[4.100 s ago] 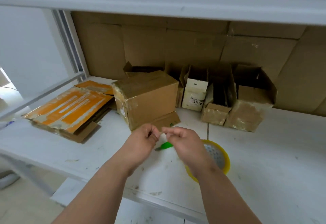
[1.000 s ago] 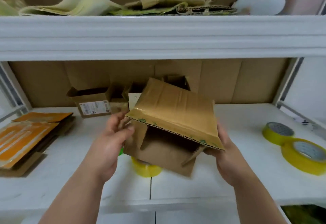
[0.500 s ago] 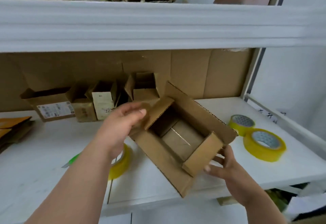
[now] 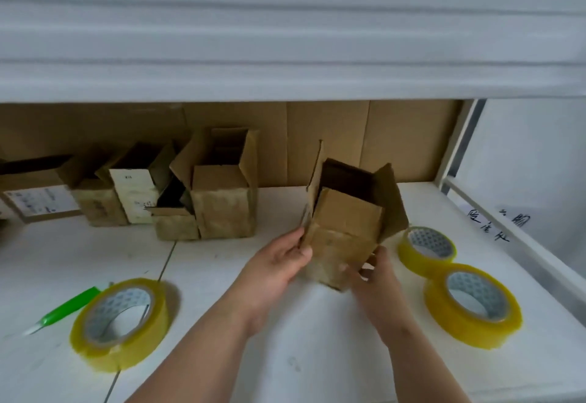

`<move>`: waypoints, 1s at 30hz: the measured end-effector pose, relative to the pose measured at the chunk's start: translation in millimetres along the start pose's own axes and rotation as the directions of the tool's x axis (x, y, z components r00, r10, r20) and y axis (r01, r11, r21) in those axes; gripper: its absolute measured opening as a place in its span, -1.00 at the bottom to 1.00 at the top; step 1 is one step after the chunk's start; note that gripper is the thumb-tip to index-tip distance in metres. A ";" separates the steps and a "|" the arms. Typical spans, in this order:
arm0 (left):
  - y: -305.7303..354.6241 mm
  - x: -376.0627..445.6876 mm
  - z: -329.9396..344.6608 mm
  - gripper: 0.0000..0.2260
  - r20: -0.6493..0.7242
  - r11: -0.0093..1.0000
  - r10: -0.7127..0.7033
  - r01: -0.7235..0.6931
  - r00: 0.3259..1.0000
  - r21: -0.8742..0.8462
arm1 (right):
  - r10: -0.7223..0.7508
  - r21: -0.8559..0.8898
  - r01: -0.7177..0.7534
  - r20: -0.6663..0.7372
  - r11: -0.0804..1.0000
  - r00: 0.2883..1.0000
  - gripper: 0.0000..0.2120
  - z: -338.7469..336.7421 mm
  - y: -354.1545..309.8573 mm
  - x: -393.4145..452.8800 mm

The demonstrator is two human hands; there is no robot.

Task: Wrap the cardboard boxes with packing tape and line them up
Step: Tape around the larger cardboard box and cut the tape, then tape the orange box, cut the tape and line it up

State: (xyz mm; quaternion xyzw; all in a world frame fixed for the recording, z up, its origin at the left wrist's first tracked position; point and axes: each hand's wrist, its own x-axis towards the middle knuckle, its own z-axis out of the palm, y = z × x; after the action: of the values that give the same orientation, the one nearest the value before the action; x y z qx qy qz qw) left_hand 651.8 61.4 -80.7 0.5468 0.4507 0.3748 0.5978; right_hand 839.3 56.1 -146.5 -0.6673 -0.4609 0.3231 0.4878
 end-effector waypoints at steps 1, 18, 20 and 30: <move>-0.6 4.5 0.7 -0.55 -0.004 0.999 -0.008 0.009 1.000 0.045 | -0.014 0.039 0.014 0.007 0.999 1.000 -0.60 3.2 -2.5 5.1; -4.0 57.3 -53.1 -0.31 -0.197 0.994 -0.075 0.090 0.977 0.067 | 0.008 0.010 -0.010 0.213 1.000 0.977 -0.37 88.6 -50.3 78.9; -4.4 63.3 -55.8 -0.28 -0.181 0.990 -0.094 0.111 0.979 0.087 | 0.035 0.065 -0.052 0.247 0.997 0.968 -0.44 88.2 -51.1 79.9; -7.5 64.0 -54.3 -0.34 -0.090 0.676 0.023 0.051 0.996 0.735 | -0.058 -0.162 0.094 0.216 0.982 0.975 -0.38 77.0 -58.3 57.1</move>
State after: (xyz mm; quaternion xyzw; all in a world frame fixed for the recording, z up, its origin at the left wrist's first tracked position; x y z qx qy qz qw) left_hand 620.0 137.9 -96.2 0.7199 0.5946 0.1819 0.3084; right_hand 774.9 142.2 -114.4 -0.6506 -0.5612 0.3321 0.3891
